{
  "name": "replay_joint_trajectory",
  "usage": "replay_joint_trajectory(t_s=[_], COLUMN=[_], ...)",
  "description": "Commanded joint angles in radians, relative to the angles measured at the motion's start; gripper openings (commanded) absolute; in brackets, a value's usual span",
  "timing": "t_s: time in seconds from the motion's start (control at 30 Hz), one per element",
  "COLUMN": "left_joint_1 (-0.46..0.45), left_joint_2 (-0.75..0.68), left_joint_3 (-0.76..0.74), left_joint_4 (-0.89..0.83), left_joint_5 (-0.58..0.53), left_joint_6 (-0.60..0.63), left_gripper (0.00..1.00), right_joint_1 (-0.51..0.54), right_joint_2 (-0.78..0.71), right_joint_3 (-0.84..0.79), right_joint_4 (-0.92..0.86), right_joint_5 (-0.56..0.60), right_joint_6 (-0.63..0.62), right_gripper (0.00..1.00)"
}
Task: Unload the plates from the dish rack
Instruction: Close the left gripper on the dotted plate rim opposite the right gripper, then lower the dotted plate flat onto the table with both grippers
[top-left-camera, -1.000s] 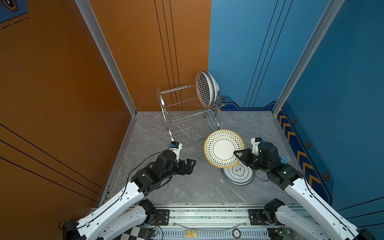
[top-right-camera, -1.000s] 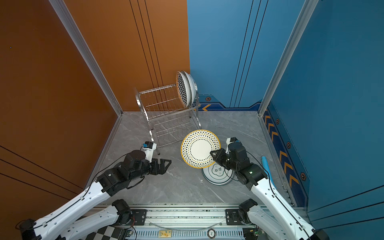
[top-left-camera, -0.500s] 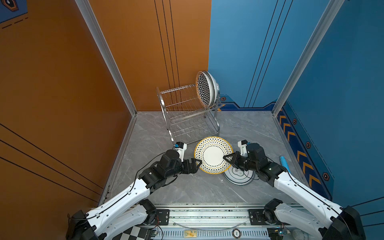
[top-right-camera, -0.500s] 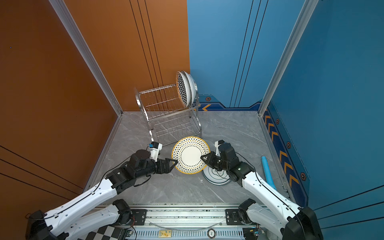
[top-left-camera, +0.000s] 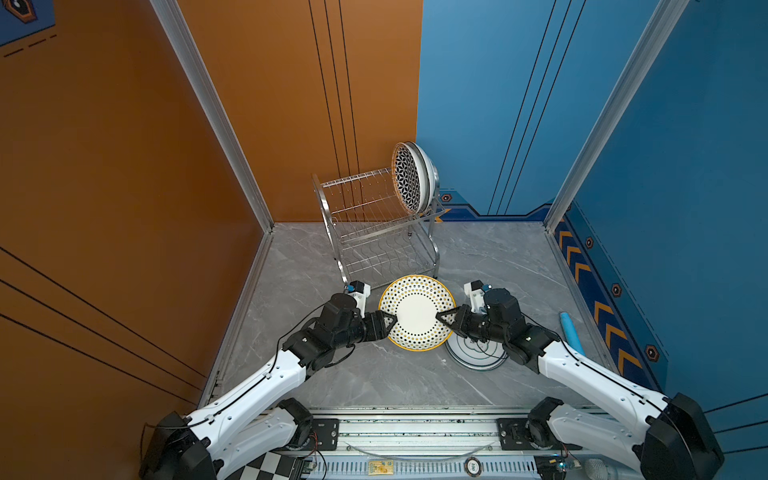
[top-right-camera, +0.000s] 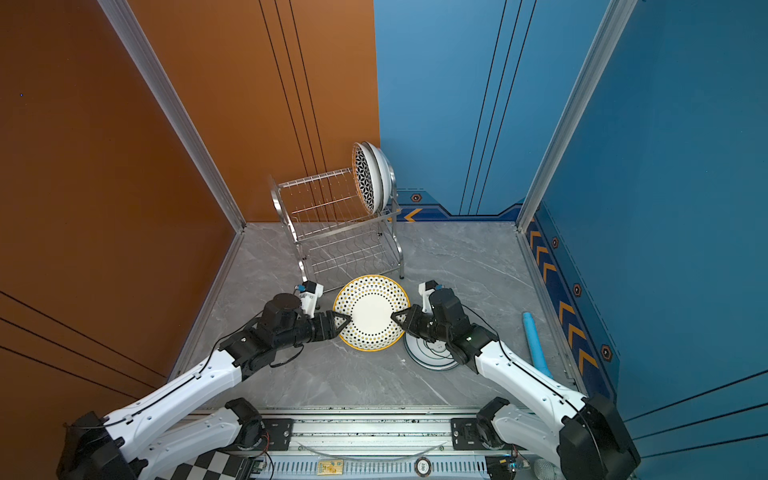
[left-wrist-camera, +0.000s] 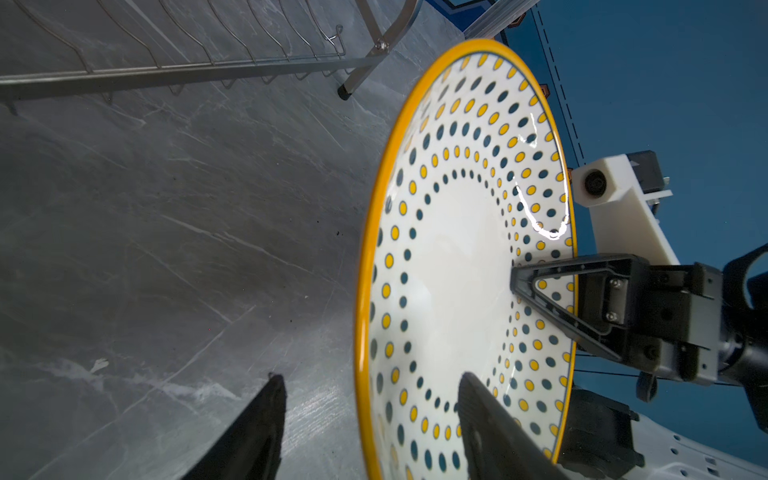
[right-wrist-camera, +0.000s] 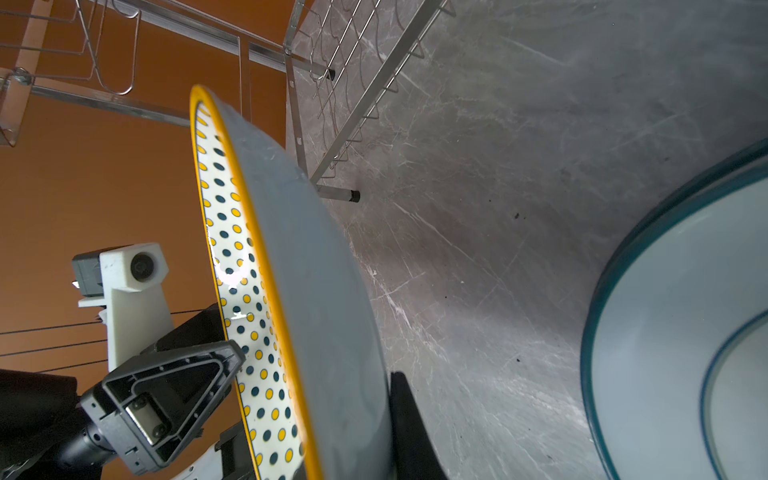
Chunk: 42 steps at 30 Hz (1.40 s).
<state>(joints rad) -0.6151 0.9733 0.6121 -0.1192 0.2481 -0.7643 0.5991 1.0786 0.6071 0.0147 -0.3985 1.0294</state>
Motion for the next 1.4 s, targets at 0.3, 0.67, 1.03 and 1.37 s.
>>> replay_joint_trajectory(t_s=[0.3, 0.67, 1.03, 1.37], left_joint_1=[0.022, 0.026, 0.063, 0.144], left_joint_2=[0.011, -0.016, -0.079, -0.158], left_joint_3=[-0.040, -0.070, -0.120, -0.171], left_joint_4=[0.040, -0.016, -0.110, -0.118], left_joint_5=[0.067, 0.058, 0.042, 0.091], left_joint_6=[-0.021, -0.033, -0.042, -0.055], left_gripper=[0.40, 0.14, 0.00, 0.00], right_joint_1=[0.052, 0.090, 0.096, 0.096], right_joint_2=[0.027, 0.085, 0.149, 0.237], right_joint_3=[0.008, 0.029, 0.048, 0.079], right_joint_4=[0.203, 0.261, 0.324, 0.371], right_joint_5=[-0.051, -0.050, -0.051, -0.078], right_joint_6=[-0.014, -0.027, -0.020, -0.006], right_gripper=[0.00, 0.05, 0.44, 0.56])
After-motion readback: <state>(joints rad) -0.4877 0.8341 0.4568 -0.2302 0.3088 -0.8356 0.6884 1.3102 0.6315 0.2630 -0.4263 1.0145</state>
